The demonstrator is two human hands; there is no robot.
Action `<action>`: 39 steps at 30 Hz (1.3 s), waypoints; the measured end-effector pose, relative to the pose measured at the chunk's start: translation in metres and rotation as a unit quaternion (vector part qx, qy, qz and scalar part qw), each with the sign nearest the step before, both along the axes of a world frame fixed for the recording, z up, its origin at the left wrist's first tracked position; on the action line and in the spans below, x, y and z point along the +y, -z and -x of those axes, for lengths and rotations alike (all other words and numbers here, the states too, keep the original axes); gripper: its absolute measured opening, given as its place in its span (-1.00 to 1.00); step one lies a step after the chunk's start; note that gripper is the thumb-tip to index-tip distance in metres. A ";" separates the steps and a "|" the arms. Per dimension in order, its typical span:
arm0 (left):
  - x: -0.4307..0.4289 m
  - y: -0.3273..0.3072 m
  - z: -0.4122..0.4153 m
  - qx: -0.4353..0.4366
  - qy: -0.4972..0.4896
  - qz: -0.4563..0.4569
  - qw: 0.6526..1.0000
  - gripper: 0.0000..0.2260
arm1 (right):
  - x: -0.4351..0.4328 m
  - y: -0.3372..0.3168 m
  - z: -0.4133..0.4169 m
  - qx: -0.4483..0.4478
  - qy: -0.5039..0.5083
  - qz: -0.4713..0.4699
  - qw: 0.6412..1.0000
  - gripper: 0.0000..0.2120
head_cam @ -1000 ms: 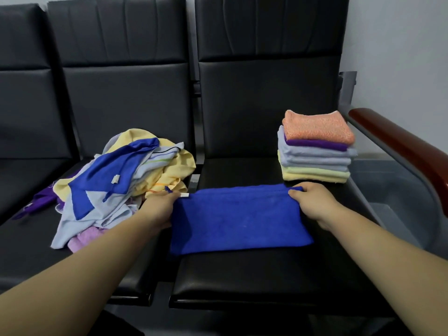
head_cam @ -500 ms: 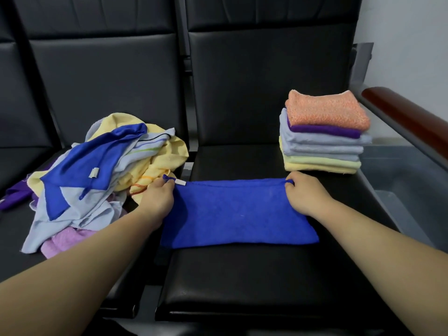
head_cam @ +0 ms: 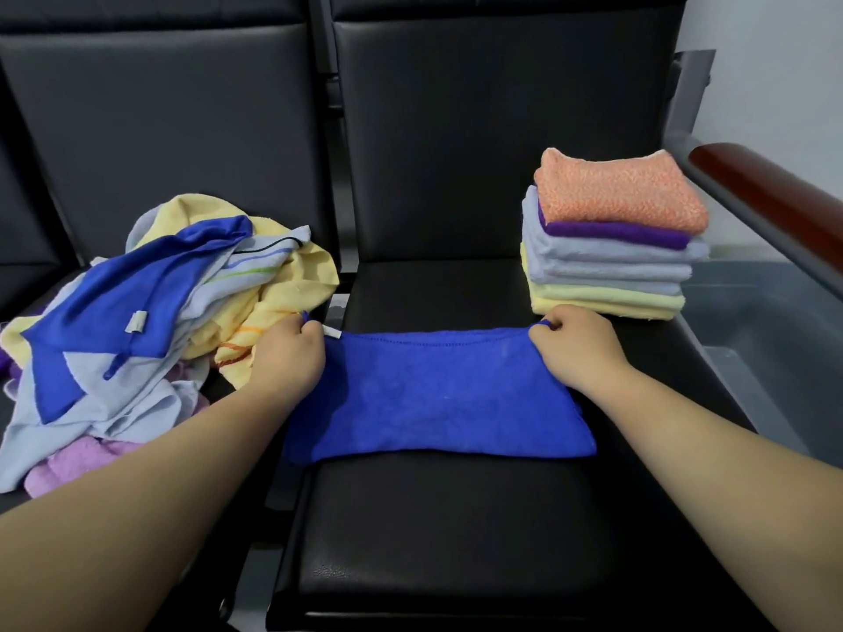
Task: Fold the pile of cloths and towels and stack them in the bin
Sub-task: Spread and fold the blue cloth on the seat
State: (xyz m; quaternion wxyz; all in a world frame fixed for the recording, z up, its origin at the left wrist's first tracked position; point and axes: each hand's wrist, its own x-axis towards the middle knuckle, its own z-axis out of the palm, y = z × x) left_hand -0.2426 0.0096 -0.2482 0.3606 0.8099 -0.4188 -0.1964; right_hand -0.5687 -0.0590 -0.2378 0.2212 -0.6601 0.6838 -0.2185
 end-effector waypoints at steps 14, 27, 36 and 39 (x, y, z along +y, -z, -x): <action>-0.015 0.018 -0.001 -0.081 0.015 -0.020 0.996 -0.77 | -0.024 0.022 -0.002 0.052 0.002 0.016 0.999 -0.78; -0.007 0.000 -0.007 -0.087 0.046 -0.145 0.984 -0.83 | -0.020 0.004 -0.001 -0.055 0.029 -0.072 0.996 -0.78; 0.026 -0.006 -0.010 -0.053 0.060 -0.178 0.981 -0.87 | 0.005 -0.003 0.003 0.024 0.024 -0.030 0.999 -0.47; 0.035 -0.011 -0.010 -0.025 0.066 -0.198 0.978 -0.88 | 0.023 0.003 -0.006 0.055 -0.043 0.012 0.997 -0.64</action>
